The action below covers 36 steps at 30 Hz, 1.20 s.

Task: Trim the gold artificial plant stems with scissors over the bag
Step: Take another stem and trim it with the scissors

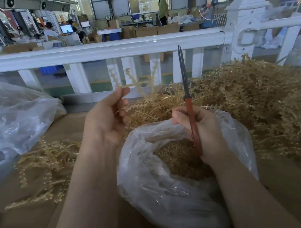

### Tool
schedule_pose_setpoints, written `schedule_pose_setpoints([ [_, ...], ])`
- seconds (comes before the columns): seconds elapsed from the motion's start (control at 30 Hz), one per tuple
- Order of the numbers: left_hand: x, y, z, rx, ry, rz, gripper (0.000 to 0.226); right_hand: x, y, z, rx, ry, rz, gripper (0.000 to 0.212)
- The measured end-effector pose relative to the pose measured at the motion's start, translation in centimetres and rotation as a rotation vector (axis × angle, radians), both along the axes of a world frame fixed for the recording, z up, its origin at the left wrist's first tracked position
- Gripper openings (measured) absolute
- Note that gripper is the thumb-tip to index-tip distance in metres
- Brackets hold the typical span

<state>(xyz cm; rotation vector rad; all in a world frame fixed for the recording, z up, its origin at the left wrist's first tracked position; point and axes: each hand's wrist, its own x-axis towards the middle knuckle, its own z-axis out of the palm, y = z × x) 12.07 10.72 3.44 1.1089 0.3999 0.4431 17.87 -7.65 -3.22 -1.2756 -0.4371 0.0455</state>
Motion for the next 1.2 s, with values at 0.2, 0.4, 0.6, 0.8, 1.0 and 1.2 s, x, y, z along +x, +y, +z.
schedule_pose_setpoints([
  [0.2, 0.8, -0.4, -0.5, -0.477, -0.049, -0.102, 0.019, 0.0, 0.1, 0.0, -0.280, -0.084, -0.131, 0.019],
  [0.4, 1.1, -0.9, -1.4, -0.390, 0.038, -0.108, 0.009, -0.2, 0.3, -0.4, -0.538, -0.237, -0.185, 0.030],
  [0.6, 0.9, -1.2, -1.4, -0.267, -0.064, -0.224, 0.020, -0.1, 0.6, -0.9, -0.690, -0.362, -0.219, 0.048],
  [0.8, 0.7, -1.7, -1.3, -0.076, -0.102, -0.212, 0.035, 0.1, 0.8, -1.3, -0.816, -0.488, -0.338, 0.044],
  [1.0, 0.7, -1.7, -1.3, -0.083, -0.180, -0.160, 0.032, -0.1, 0.5, -1.4, -0.874, -0.566, -0.455, 0.049],
  [1.2, 0.8, -1.5, -1.7, -0.026, -0.185, -0.143, 0.032, 0.0, 0.5, -1.4, -0.892, -0.556, -0.471, 0.060],
])
